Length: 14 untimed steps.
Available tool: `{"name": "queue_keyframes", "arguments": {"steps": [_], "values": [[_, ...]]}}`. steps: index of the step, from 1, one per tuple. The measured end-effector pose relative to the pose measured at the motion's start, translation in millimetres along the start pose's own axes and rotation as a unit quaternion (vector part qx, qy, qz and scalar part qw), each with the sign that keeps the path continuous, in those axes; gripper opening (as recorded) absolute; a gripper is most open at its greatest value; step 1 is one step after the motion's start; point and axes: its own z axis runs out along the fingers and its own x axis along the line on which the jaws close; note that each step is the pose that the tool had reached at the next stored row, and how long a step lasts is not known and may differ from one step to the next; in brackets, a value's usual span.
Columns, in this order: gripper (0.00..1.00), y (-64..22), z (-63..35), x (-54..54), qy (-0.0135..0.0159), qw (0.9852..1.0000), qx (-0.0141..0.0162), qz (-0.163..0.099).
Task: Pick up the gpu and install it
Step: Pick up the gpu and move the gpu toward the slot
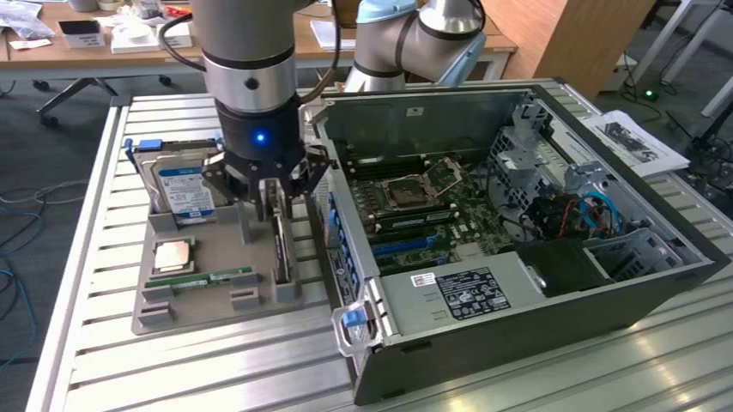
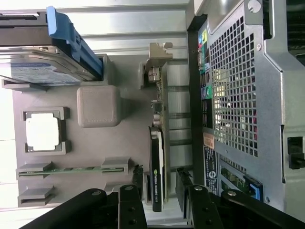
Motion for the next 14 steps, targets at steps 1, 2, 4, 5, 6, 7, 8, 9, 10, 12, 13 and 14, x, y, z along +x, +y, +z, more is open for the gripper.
{"name": "queue_keyframes", "arguments": {"steps": [1, 2, 4, 5, 6, 7, 8, 9, 10, 12, 13, 14], "values": [[0.42, 0.1, 0.3, -0.7, 0.0, 1.0, 0.0001, 0.0], [0.42, 0.1, 1.0, -1.5, 0.0, 1.0, 0.0, 0.0], [0.42, 0.2, 2.6, -2.7, 0.0, 1.0, 0.0001, 0.0], [0.42, 0.2, 3.1, -2.9, 0.0001, 1.0, 0.0001, 0.0], [0.42, 0.2, 3.1, -2.8, 0.0001, 1.0, 0.0001, 0.0], [0.42, 0.2, 3.2, -2.8, 0.0002, 1.0, 0.0002, 0.0], [0.42, 0.2, 4.1, -2.9, 0.0, 1.0, 0.0, 0.0], [0.42, 0.1, 5.6, -2.9, 0.0, 1.0, 0.0, 0.0], [0.42, 0.0, 7.5, -2.8, 0.0, 1.0, 0.0, 0.0], [0.42, -0.1, 11.1, -2.7, 0.0, 1.0, 0.0, 0.0], [0.42, -0.2, 12.8, -2.7, 0.0, 1.0, 0.0, 0.0], [0.42, -0.2, 14.7, -2.6, 0.0, 1.0, 0.0, 0.0]]}}
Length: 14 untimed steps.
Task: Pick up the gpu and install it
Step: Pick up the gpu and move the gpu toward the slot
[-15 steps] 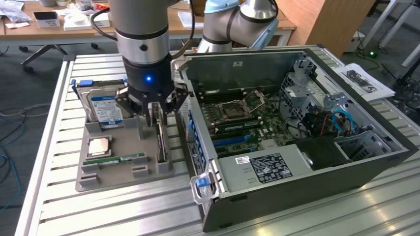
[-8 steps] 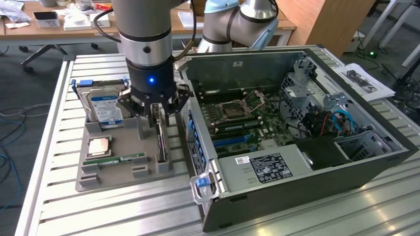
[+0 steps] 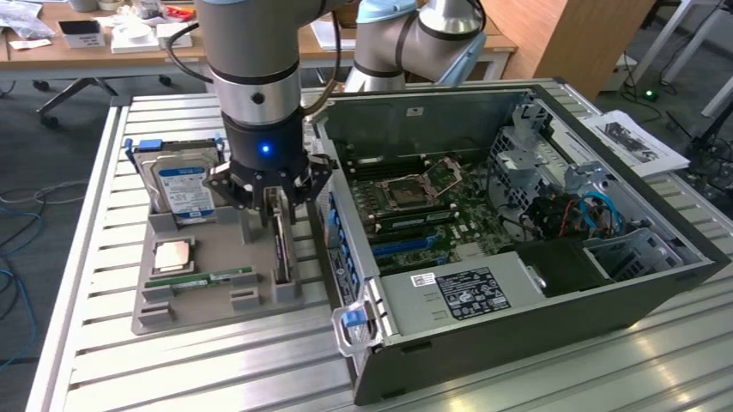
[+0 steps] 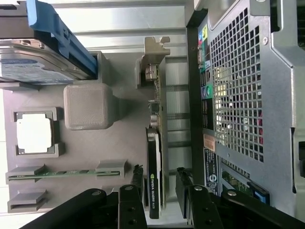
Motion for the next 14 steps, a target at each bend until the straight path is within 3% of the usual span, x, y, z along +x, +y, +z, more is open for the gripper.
{"name": "queue_keyframes", "arguments": {"steps": [10, 12, 14], "values": [[0.42, 0.0, 4.3, 0.2, 0.0, 1.0, 0.0, 0.0], [0.49, 0.0, 4.3, 0.2, 0.0, 1.0, 0.0, 0.0], [0.49, 0.0, 4.3, 0.2, 0.0, 1.0, 0.0, 0.0]]}}
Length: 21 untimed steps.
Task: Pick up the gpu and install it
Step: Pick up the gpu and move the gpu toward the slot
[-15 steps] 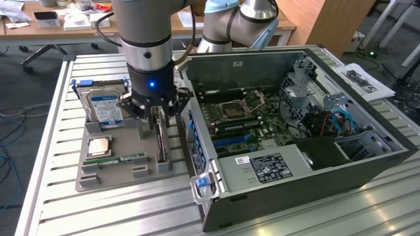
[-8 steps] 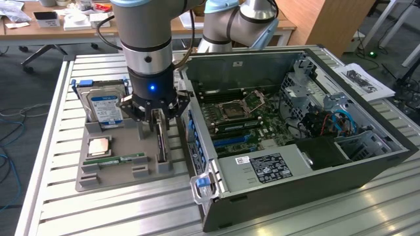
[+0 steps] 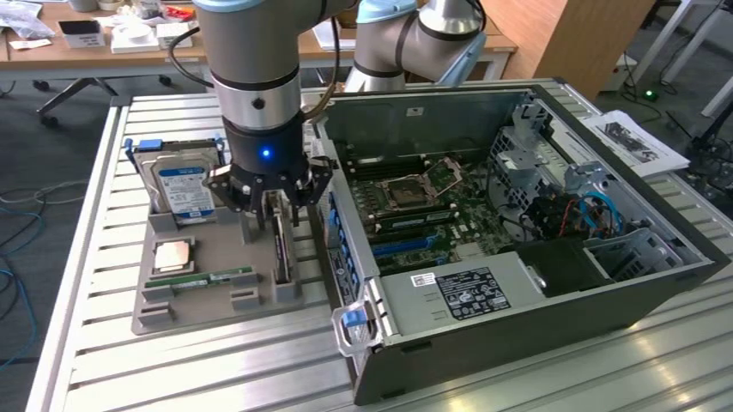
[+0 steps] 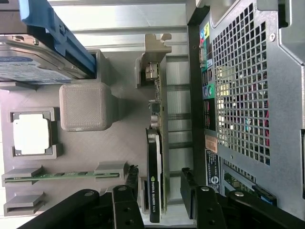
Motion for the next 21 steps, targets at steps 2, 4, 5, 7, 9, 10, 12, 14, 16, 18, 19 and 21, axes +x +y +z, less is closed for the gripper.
{"name": "queue_keyframes", "arguments": {"steps": [2, 4, 5, 7, 9, 10, 12, 14, 16, 18, 19, 21], "values": [[0.49, -0.1, 3.0, 0.1, -0.0001, 1.0, -0.0002, 0.0], [0.49, -0.1, 6.5, 0.2, 0.0, 1.0, -0.0002, 0.0], [0.49, -0.1, 8.2, 0.3, 0.0, 1.0, -0.0002, 0.0], [0.49, 0.0, 11.9, 0.5, 0.0, 1.0, -0.0002, 0.0], [0.49, 0.1, 15.6, 0.6, 0.0, 1.0, -0.0002, 0.0], [0.49, 0.2, 17.4, 0.7, 0.0, 1.0, -0.0002, 0.0], [0.49, 0.3, 20.9, 0.8, 0.0, 1.0, -0.0002, 0.0], [0.49, 0.5, 23.8, 1.0, 0.0, 1.0, -0.0002, 0.0], [0.49, 1.0, 26.6, 1.3, 0.0, 1.0, -0.0002, 0.0], [0.49, 2.3, 28.5, 1.8, 0.0001, 1.0, -0.0001, 0.0], [0.49, 3.2, 29.1, 2.3, 0.0, 1.0, -0.0002, 0.0], [0.49, 4.8, 30.1, 3.4, -0.0001, 1.0, -0.0002, 0.0]]}}
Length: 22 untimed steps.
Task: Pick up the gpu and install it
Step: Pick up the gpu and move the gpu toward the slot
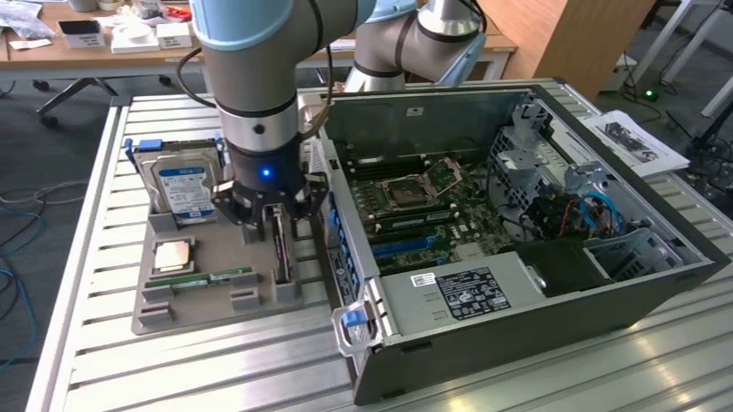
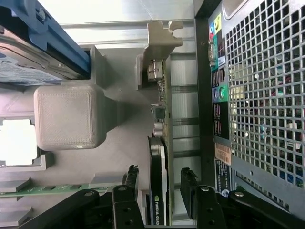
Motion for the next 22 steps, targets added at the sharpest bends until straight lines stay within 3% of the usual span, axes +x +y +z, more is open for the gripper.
{"name": "queue_keyframes", "arguments": {"steps": [9, 22], "values": [[0.49, 0.9, 10.2, 1.5, 0.0, 1.0, 0.0, 0.001], [0.49, 3.9, 11.5, 2.6, 0.0, 1.0, 0.0, 0.001]]}}
